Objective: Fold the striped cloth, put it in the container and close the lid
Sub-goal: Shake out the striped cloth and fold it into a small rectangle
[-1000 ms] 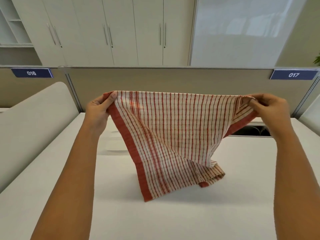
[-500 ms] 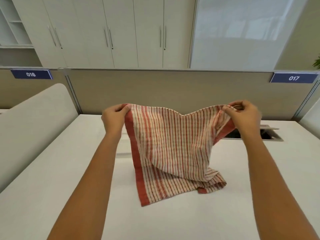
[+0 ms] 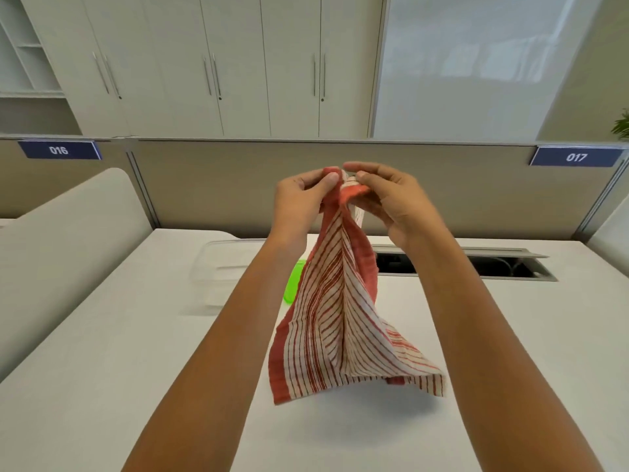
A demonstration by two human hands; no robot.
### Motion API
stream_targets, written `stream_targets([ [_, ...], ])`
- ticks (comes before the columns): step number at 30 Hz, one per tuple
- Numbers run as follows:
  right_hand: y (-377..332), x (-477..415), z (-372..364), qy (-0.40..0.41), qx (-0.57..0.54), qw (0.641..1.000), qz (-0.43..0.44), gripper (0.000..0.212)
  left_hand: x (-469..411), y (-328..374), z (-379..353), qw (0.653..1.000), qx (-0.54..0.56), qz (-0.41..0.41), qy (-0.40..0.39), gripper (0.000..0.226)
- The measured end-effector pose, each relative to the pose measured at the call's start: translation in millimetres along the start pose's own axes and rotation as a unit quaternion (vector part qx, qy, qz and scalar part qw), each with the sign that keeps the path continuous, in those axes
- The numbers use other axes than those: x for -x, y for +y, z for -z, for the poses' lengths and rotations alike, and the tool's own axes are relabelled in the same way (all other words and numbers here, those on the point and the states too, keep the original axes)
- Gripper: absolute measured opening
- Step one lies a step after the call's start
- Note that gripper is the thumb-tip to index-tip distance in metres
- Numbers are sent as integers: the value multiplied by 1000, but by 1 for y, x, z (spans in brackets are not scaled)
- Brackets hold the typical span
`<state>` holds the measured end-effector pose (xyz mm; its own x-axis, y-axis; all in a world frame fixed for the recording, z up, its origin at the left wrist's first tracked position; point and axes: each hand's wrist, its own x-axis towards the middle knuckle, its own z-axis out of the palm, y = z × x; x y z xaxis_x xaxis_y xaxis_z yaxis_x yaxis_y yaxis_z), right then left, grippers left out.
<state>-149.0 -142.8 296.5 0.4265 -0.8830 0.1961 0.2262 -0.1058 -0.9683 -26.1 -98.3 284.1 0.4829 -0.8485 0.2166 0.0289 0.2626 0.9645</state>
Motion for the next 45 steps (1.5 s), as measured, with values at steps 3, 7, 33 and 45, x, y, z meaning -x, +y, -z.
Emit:
stream_targets([
  [3, -1, 3, 0, -32, 2, 1000, 2, 36, 0, 3, 6, 1000, 5, 10, -20, 26],
  [7, 3, 3, 0, -15, 152, 986, 71, 20, -1, 3, 9, 999, 22, 17, -29, 27],
  [33, -7, 3, -11, 90, 390, 879, 260, 27, 6, 5, 6, 998, 69, 8, -1, 13],
  [45, -18, -1, -10, 69, 465, 853, 227, 19, 8, 0, 7, 990, -14, -143, -1, 11],
])
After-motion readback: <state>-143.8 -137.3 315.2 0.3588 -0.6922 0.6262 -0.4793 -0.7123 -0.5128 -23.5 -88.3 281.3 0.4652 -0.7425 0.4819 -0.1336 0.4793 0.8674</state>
